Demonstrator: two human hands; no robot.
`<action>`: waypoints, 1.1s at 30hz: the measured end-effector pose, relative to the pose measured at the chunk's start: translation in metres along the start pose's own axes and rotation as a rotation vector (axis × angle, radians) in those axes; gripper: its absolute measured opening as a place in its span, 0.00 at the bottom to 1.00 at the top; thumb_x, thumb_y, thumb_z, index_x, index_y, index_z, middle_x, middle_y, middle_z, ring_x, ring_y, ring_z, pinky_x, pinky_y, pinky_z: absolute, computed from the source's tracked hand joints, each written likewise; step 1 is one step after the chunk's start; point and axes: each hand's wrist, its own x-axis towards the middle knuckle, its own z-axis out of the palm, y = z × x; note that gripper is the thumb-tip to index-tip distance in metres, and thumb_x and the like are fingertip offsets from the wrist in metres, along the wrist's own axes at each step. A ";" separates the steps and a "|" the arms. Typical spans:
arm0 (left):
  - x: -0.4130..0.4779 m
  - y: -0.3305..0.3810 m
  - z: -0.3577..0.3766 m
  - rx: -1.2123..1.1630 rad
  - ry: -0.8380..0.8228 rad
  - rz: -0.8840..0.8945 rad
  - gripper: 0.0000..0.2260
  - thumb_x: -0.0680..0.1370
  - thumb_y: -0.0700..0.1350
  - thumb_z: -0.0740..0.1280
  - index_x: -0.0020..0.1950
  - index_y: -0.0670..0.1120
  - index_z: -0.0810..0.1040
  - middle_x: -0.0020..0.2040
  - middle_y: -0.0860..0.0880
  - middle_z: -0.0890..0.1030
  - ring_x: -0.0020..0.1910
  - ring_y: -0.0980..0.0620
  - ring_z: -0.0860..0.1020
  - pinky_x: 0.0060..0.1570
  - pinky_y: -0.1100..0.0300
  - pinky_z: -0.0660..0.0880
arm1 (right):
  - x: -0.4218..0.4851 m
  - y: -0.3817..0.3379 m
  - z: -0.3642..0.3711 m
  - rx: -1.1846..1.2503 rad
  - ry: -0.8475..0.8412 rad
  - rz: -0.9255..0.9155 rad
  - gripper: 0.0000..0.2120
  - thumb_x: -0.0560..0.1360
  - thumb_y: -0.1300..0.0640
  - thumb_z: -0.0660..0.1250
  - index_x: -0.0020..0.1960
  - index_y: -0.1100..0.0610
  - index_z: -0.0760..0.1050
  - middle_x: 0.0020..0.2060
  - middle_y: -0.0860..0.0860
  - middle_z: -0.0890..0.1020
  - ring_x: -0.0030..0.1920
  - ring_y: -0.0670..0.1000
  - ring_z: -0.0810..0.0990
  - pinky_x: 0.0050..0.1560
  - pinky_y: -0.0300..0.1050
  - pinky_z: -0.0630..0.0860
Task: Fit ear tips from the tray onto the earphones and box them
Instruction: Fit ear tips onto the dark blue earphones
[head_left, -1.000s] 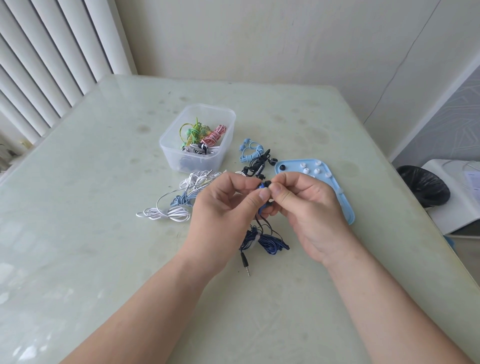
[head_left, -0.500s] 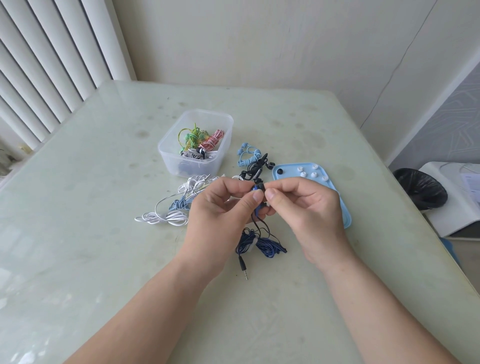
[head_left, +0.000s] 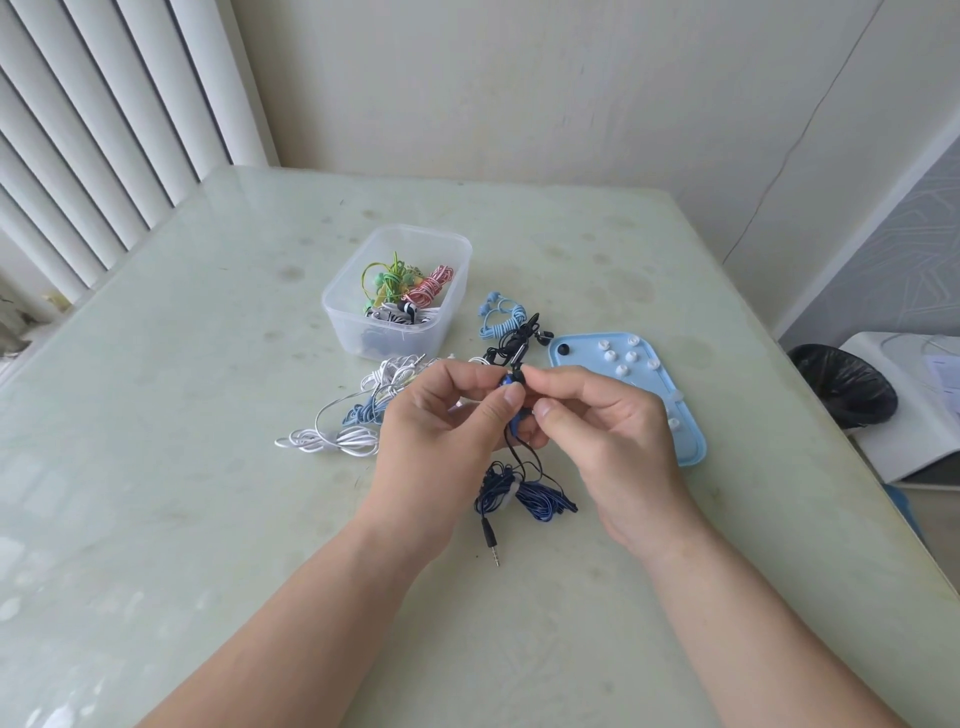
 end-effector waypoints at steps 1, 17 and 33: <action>0.000 0.001 0.000 0.001 0.004 -0.008 0.05 0.78 0.33 0.71 0.53 0.35 0.78 0.37 0.48 0.84 0.32 0.51 0.84 0.26 0.70 0.72 | 0.000 0.001 0.000 -0.012 -0.012 -0.002 0.17 0.77 0.73 0.66 0.56 0.57 0.85 0.46 0.55 0.86 0.40 0.51 0.83 0.44 0.40 0.78; 0.010 -0.008 -0.008 -0.069 0.047 -0.067 0.05 0.80 0.35 0.71 0.55 0.41 0.80 0.45 0.39 0.79 0.38 0.43 0.84 0.40 0.57 0.82 | 0.050 -0.026 -0.022 -0.714 0.270 -0.006 0.07 0.77 0.60 0.71 0.53 0.53 0.84 0.41 0.45 0.85 0.38 0.42 0.82 0.39 0.34 0.76; 0.014 -0.011 -0.011 -0.080 0.069 -0.057 0.08 0.80 0.40 0.73 0.57 0.42 0.79 0.40 0.47 0.84 0.32 0.46 0.78 0.33 0.58 0.76 | 0.107 -0.012 -0.031 -1.164 0.063 0.085 0.03 0.72 0.57 0.72 0.40 0.53 0.83 0.36 0.46 0.84 0.39 0.49 0.83 0.43 0.42 0.81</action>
